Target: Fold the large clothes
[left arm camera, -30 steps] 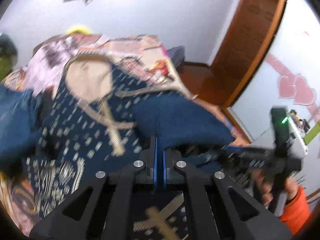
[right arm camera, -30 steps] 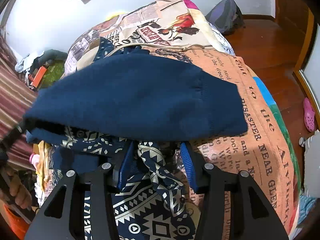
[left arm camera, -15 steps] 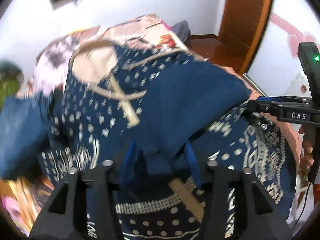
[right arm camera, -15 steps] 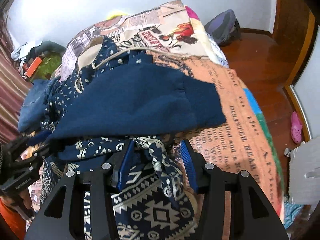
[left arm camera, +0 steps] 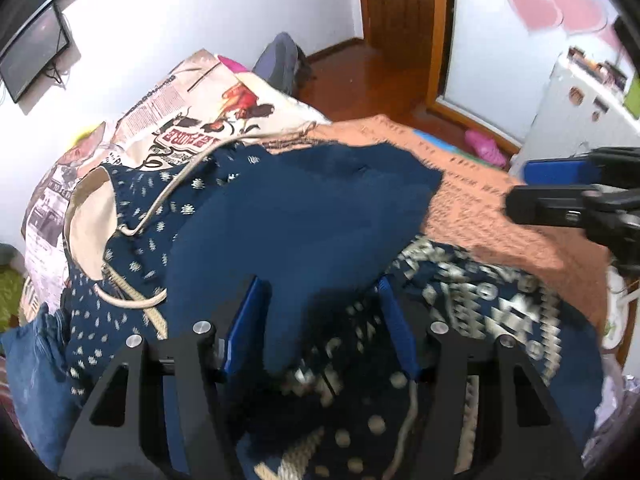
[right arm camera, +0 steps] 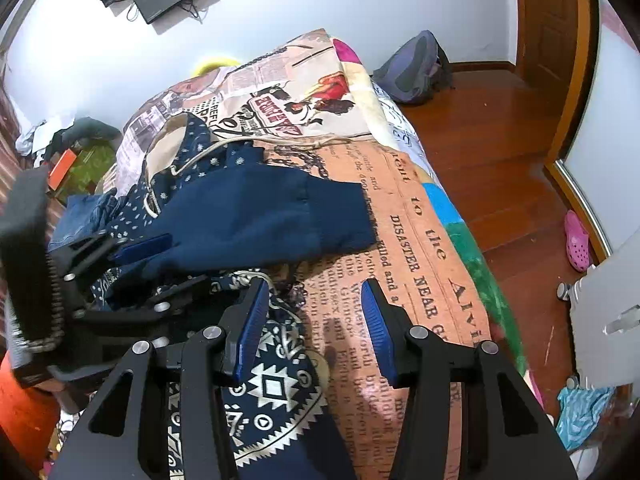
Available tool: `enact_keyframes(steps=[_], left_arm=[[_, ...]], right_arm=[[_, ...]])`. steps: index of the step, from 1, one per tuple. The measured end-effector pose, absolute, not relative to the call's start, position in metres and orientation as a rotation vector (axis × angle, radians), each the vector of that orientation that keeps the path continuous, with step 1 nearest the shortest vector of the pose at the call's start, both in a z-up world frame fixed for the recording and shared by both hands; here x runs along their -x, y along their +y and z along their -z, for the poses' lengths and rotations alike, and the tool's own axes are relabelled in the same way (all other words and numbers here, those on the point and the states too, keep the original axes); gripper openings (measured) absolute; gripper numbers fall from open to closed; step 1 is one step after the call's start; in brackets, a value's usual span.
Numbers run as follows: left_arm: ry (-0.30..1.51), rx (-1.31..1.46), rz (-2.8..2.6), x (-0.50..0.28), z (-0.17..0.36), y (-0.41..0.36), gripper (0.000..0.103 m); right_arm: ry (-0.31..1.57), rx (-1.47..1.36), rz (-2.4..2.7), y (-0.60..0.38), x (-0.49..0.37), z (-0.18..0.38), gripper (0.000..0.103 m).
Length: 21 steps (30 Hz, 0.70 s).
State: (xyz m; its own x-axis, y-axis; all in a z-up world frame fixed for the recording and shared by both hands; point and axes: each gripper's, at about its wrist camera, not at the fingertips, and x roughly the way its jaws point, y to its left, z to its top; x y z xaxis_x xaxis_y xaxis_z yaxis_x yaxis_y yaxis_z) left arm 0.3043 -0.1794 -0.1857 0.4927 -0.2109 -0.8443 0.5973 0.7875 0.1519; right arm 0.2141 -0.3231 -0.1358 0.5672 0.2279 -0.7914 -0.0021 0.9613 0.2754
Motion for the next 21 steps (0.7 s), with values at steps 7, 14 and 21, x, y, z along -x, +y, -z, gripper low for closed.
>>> enact_keyframes(steps=[7, 14, 21], left_arm=[[0.958, -0.252, 0.582, -0.325, 0.174, -0.164, 0.010], [0.873, -0.056, 0.531, -0.322, 0.132, -0.113, 0.004], [0.790, 0.057, 0.288, -0.299, 0.115, -0.016, 0.003]], right_arm=[[0.999, -0.292, -0.184, -0.315, -0.232, 0.152, 0.044], [1.024, -0.333, -0.266, -0.293, -0.254, 0.166, 0.044], [1.068, -0.320, -0.274, -0.288, -0.259, 0.185, 0.044]])
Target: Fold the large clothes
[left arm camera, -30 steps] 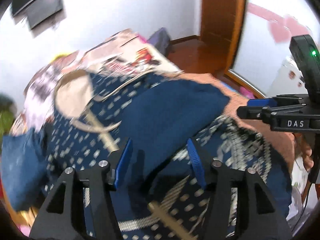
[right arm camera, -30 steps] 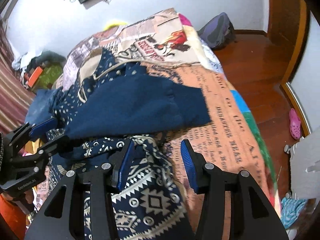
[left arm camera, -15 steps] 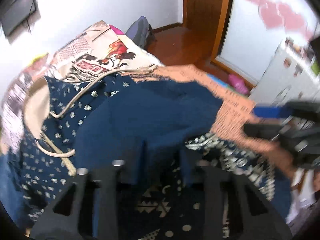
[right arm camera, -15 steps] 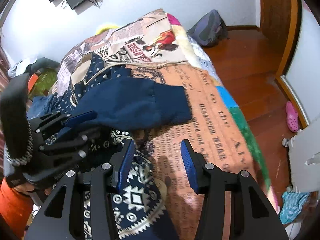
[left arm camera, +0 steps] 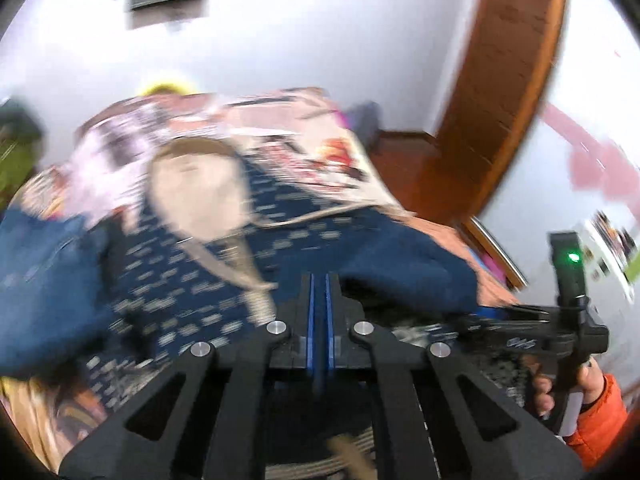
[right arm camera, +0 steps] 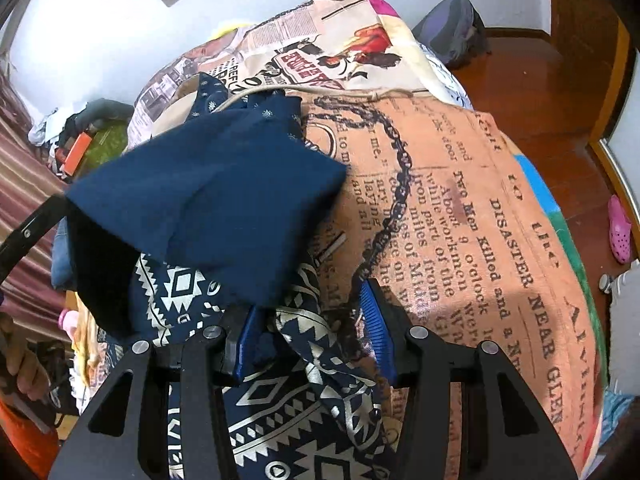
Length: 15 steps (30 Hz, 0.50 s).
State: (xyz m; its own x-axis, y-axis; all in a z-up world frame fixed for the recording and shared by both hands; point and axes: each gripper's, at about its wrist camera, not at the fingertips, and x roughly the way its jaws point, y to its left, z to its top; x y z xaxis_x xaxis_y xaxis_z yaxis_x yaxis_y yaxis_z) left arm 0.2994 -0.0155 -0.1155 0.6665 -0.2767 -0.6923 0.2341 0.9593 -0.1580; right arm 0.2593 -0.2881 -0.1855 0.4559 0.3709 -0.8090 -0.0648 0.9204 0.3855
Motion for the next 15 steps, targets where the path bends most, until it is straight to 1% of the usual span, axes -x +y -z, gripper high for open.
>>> enact_keyframes(steps=[4, 8, 10, 13, 15], left_arm=[[0.839, 0.136, 0.157, -0.282, 0.139, 0.044, 0.003], [0.964, 0.172, 0.036, -0.268, 0.180, 0.089, 0.003], [0.996, 0.159, 0.027, -0.264, 0.190, 0.096, 0.003], [0.997, 0.078, 0.037, -0.261, 0.188, 0.085, 0.004], [0.978, 0.031, 0.080, -0.262, 0.179, 0.069, 0.010]], right_arm=[[1.073, -0.349, -0.275, -0.296, -0.257, 0.186, 0.046], [1.075, -0.329, -0.262, -0.291, -0.258, 0.185, 0.046], [1.074, -0.314, -0.251, -0.289, -0.257, 0.183, 0.046], [1.073, -0.309, -0.238, -0.289, -0.257, 0.180, 0.046], [1.074, -0.317, -0.230, -0.289, -0.256, 0.179, 0.046]])
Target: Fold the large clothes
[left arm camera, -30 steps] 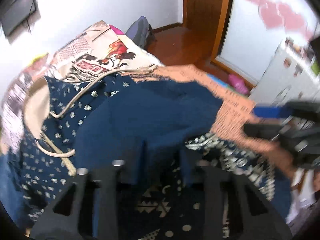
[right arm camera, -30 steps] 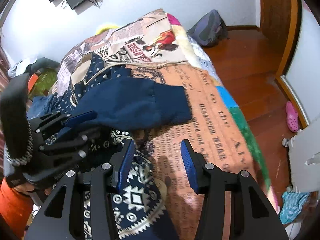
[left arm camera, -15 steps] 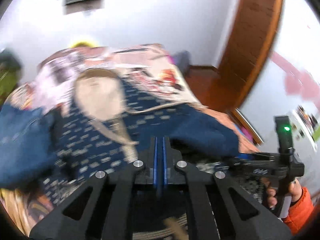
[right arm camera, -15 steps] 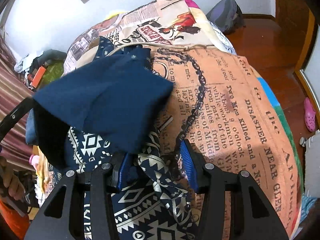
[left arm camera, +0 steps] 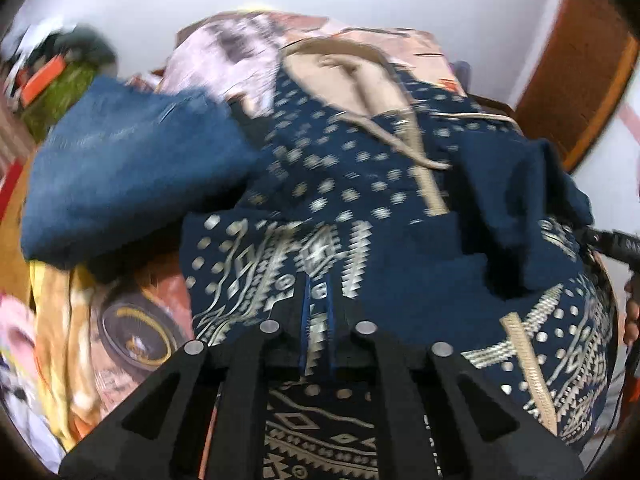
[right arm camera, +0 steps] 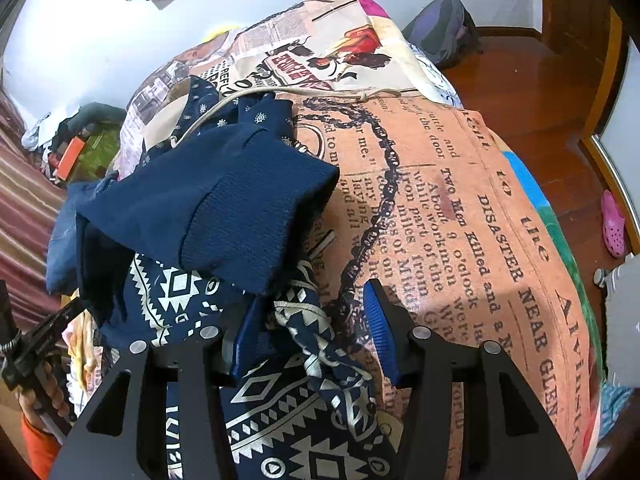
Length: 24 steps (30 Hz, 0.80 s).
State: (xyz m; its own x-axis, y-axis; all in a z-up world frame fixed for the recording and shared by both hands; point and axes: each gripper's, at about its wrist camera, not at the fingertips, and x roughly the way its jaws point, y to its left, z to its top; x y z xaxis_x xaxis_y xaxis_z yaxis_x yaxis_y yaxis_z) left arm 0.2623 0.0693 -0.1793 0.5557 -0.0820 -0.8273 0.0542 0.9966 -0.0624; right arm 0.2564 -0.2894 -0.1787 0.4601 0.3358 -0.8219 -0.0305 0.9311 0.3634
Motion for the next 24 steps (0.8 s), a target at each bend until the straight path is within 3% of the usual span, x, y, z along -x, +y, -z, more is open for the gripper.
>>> enact_keyframes(steps=[2, 4, 5, 9, 13, 18, 24], left_arm=[[0.952, 0.005, 0.128, -0.262, 0.169, 0.053, 0.034], [0.909, -0.034, 0.171, -0.264, 0.156, 0.034, 0.051], [0.880, -0.070, 0.199, -0.266, 0.148, 0.018, 0.054], [0.835, -0.187, 0.296, -0.281, 0.132, -0.033, 0.062], [0.788, -0.378, 0.358, -0.296, 0.135, -0.087, 0.076], [0.792, -0.641, 0.408, -0.311, 0.166, -0.142, 0.076], [0.786, -0.733, 0.442, -0.325, 0.189, -0.165, 0.076]], right_arm=[[1.074, -0.322, -0.225, -0.290, -0.255, 0.176, 0.046], [1.071, -0.307, -0.224, -0.290, -0.251, 0.171, 0.046], [1.067, -0.296, -0.225, -0.289, -0.251, 0.170, 0.046], [1.056, -0.261, -0.243, -0.283, -0.249, 0.165, 0.046], [1.066, -0.269, -0.252, -0.283, -0.252, 0.170, 0.046], [1.087, -0.306, -0.267, -0.287, -0.252, 0.179, 0.046], [1.088, -0.326, -0.286, -0.290, -0.248, 0.183, 0.046]])
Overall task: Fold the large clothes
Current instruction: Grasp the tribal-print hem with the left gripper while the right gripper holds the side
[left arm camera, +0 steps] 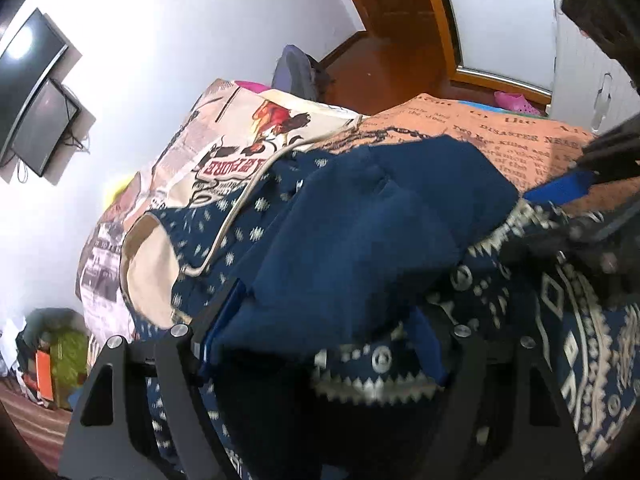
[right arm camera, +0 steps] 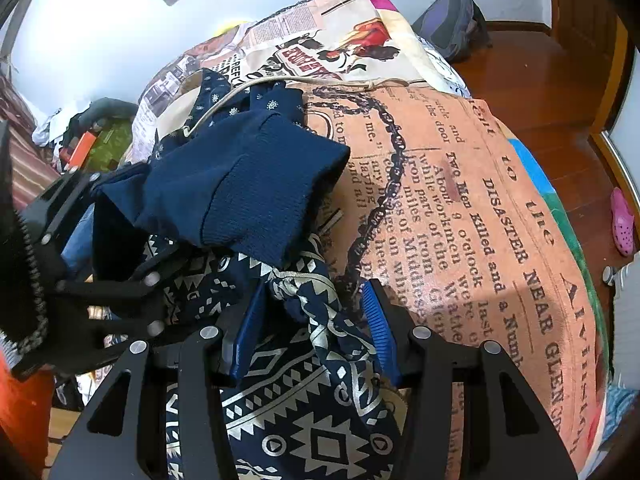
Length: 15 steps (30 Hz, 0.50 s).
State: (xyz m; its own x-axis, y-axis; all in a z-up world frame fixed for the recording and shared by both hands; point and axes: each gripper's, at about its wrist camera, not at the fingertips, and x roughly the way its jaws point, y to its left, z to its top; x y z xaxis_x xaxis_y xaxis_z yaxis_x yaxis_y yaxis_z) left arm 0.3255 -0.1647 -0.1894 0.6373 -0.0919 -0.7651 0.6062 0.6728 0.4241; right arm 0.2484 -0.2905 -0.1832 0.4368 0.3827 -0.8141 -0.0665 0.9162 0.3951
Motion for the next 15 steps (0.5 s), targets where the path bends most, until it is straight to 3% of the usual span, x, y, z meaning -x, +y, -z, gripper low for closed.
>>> enact_keyframes(steps=[1, 3, 5, 8, 15], left_arm=[[0.787, -0.720, 0.450, -0.328, 0.189, -0.166, 0.072], [0.809, -0.675, 0.490, -0.333, 0.188, -0.167, 0.051], [0.845, -0.624, 0.528, -0.337, 0.187, -0.166, 0.018], [0.850, -0.522, 0.532, -0.341, 0.178, -0.158, 0.011], [0.847, -0.156, 0.457, -0.345, 0.137, -0.085, 0.009]], right_arm=[[1.087, -0.327, -0.287, -0.290, -0.249, 0.184, 0.046], [1.085, -0.333, -0.289, -0.291, -0.248, 0.185, 0.046], [1.082, -0.334, -0.290, -0.291, -0.248, 0.186, 0.046], [1.078, -0.331, -0.291, -0.290, -0.248, 0.186, 0.046], [1.071, -0.317, -0.289, -0.290, -0.247, 0.186, 0.046]])
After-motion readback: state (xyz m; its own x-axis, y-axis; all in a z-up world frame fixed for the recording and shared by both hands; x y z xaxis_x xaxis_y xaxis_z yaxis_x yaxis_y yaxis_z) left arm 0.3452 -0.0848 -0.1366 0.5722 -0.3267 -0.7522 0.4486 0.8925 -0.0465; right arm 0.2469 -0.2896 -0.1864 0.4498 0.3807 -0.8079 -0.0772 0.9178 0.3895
